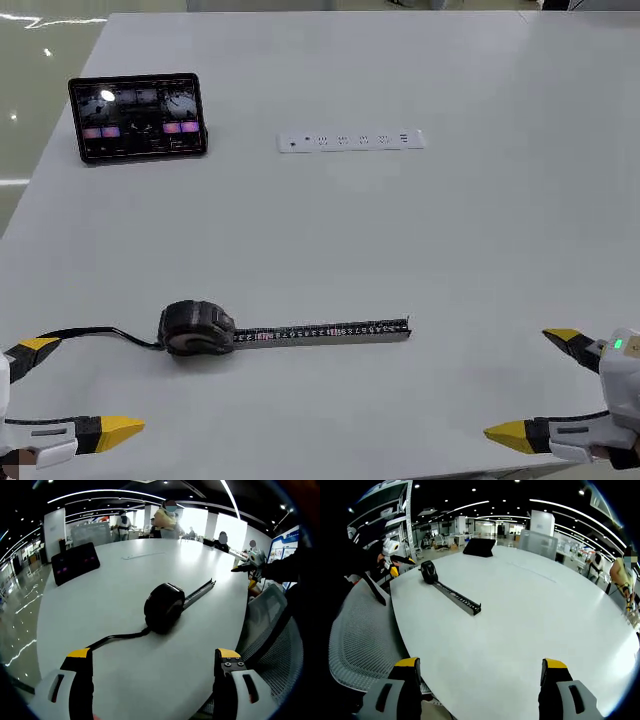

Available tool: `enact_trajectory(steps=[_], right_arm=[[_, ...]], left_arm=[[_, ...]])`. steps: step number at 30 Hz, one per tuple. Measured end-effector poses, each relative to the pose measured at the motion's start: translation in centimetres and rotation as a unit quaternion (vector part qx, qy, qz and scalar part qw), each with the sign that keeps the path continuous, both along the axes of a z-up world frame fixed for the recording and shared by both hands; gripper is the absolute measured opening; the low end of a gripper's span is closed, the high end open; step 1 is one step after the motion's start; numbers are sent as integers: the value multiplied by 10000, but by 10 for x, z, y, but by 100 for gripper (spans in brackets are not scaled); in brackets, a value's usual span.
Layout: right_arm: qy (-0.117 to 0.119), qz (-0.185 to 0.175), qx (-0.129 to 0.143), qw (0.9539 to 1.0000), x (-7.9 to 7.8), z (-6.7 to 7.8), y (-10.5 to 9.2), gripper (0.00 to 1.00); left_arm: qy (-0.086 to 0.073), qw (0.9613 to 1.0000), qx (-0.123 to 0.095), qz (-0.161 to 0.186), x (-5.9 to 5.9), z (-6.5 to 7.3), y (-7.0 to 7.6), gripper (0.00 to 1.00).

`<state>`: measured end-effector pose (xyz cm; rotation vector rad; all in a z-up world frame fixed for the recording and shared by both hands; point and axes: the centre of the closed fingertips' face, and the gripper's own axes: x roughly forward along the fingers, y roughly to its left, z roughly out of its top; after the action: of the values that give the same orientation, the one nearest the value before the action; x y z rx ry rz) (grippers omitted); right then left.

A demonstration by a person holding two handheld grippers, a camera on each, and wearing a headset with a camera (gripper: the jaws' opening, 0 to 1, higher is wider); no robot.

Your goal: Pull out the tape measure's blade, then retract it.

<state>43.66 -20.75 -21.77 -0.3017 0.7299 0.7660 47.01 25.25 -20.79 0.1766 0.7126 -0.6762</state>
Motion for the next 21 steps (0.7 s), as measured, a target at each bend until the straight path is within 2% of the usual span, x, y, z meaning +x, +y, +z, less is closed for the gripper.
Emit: enact_trajectory(steps=[3,10,12,16,19,20,21], right_arm=[[58,-73,52,9999,-1,-1,-4,99],[69,-70,7,10000,-1,-2,-7,99],[63,-67,17,10000,-1,-1,-6,99],[112,-3,20,9999,-1,-2,-7,99],[138,47,41,9999,-2,0,-4,99],[142,63,46,9999,-1,0,-3,99],[144,79,41,9999,0,0,-2,99]], left_arm=[[25,9999,-89,60,-1,0,-1,99],[-26,10000,-12,44,0,0,-1,99],[-54,9999,-59,146,3,2,-1,99],[-89,9999,-32,129,4,4,-1,99],[-11,9998,-71,187,6,6,-3,99],[96,9997,-131,174,4,7,-7,99],[76,9998,-95,172,5,9,-8,99]])
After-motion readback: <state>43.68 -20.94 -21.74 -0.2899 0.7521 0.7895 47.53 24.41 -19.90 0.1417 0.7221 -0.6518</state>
